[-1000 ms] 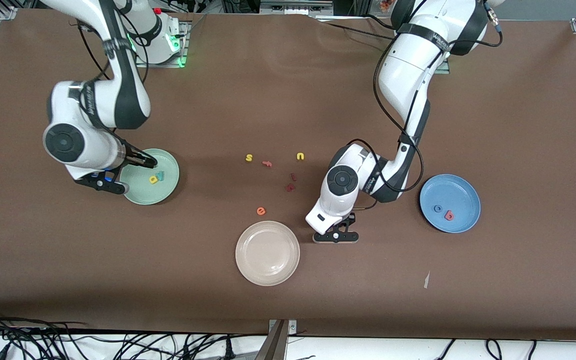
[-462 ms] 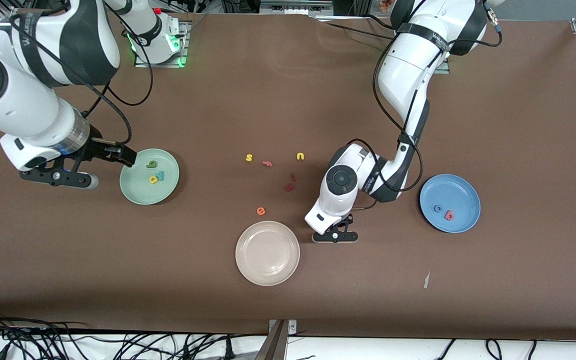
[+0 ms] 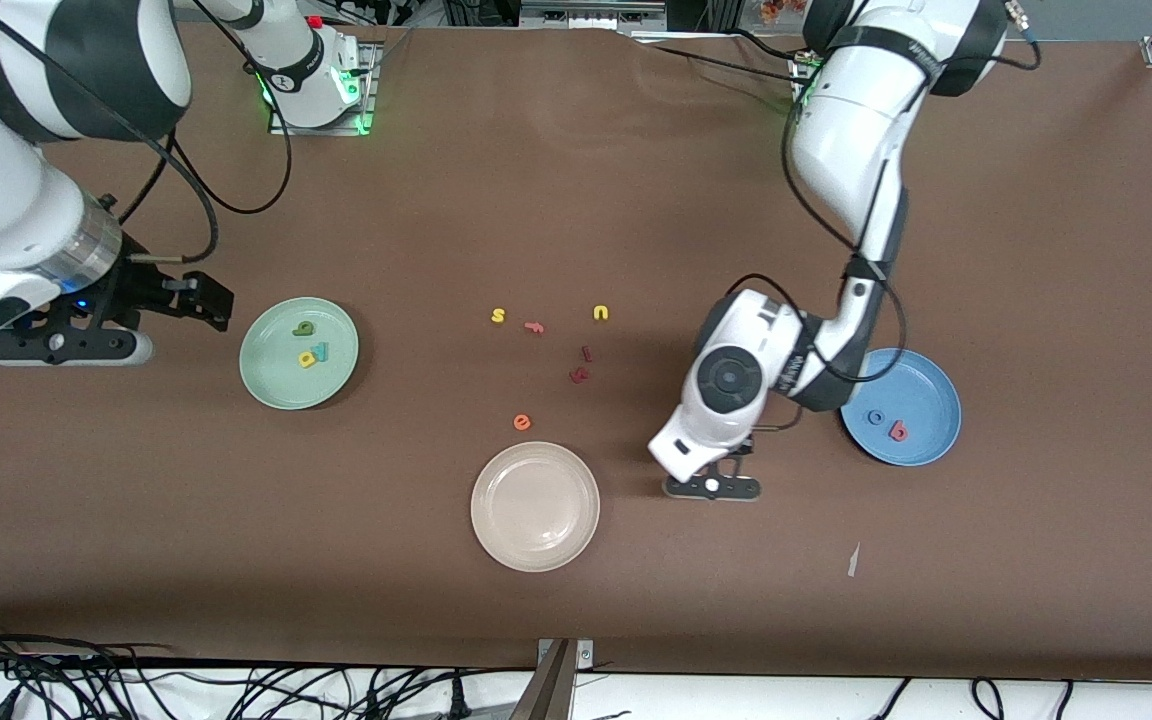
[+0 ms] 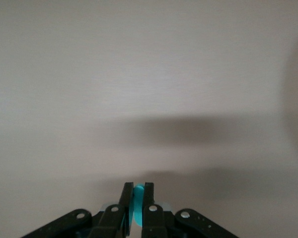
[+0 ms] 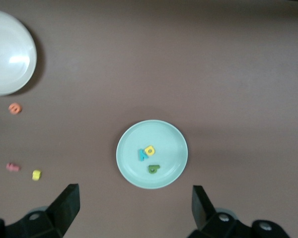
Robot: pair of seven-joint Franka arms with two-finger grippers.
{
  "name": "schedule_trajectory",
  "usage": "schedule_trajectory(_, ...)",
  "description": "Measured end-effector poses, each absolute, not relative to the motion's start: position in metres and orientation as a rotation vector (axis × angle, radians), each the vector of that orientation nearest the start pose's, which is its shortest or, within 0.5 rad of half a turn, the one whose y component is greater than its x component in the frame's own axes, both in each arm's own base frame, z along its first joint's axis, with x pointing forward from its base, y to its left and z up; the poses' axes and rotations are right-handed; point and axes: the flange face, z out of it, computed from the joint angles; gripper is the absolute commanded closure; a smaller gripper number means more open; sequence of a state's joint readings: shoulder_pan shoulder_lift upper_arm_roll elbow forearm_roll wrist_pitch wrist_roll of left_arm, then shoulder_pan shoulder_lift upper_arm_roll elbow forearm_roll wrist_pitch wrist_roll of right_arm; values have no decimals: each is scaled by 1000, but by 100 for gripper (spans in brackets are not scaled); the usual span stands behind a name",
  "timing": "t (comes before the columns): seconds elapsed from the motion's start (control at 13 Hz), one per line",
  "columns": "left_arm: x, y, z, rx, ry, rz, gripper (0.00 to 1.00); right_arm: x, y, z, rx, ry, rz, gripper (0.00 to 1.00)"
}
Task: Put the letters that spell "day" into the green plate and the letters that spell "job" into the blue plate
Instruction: 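Grasp the cyan l with the left gripper while the right gripper retracts, then place the cyan l on the blue plate with the left gripper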
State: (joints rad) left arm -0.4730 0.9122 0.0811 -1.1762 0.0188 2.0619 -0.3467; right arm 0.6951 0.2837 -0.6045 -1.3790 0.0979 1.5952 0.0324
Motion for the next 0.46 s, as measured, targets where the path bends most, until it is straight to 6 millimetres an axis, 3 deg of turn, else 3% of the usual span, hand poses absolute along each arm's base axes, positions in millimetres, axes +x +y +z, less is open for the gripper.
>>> schedule_trajectory(0.23,704,-203,257,-3036,328,87,100,608,84,578,-3144,-265,137,0)
schedule_trajectory(0.46,692,-94,267,-3022,552,191,100,598,53,576,-3115,-244,179,0)
